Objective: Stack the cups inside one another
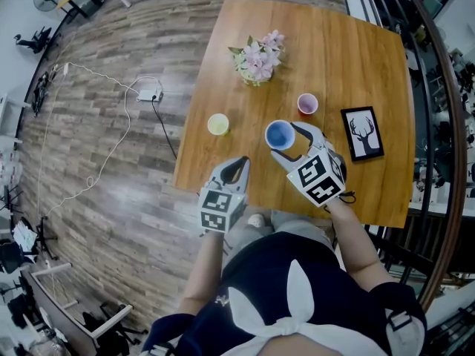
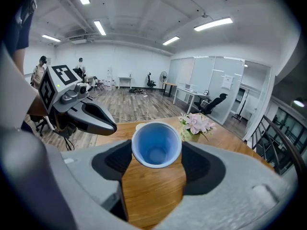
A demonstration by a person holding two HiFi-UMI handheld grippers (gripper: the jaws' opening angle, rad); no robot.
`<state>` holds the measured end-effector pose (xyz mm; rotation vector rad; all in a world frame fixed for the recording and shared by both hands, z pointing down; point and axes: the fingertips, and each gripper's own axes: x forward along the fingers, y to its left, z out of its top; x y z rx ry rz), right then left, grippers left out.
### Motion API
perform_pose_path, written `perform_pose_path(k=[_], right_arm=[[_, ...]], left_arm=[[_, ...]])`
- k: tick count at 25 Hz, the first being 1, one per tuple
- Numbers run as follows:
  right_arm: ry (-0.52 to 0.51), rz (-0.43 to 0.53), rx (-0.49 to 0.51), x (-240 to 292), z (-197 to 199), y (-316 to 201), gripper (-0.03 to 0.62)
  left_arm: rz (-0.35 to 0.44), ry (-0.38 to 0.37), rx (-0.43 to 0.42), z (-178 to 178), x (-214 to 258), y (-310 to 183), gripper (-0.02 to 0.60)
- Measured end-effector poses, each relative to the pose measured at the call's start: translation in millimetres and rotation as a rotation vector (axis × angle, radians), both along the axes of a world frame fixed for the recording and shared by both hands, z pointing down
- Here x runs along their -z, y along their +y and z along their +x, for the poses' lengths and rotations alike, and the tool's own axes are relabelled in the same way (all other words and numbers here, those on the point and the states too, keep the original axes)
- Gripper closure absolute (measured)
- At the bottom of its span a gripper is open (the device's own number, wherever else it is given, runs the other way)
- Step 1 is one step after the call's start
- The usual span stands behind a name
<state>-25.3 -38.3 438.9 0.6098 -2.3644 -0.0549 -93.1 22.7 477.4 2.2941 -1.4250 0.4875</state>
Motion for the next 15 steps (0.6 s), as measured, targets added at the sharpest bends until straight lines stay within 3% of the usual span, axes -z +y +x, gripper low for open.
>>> perform_pose_path(k=[15], right_arm=[[-0.01,0.014,-0.174,2.2,65.3,-80.2,0.275]], left_arm=[[-0.025,0.004,0.01,8.6,-6.9,-21.4,0.558]])
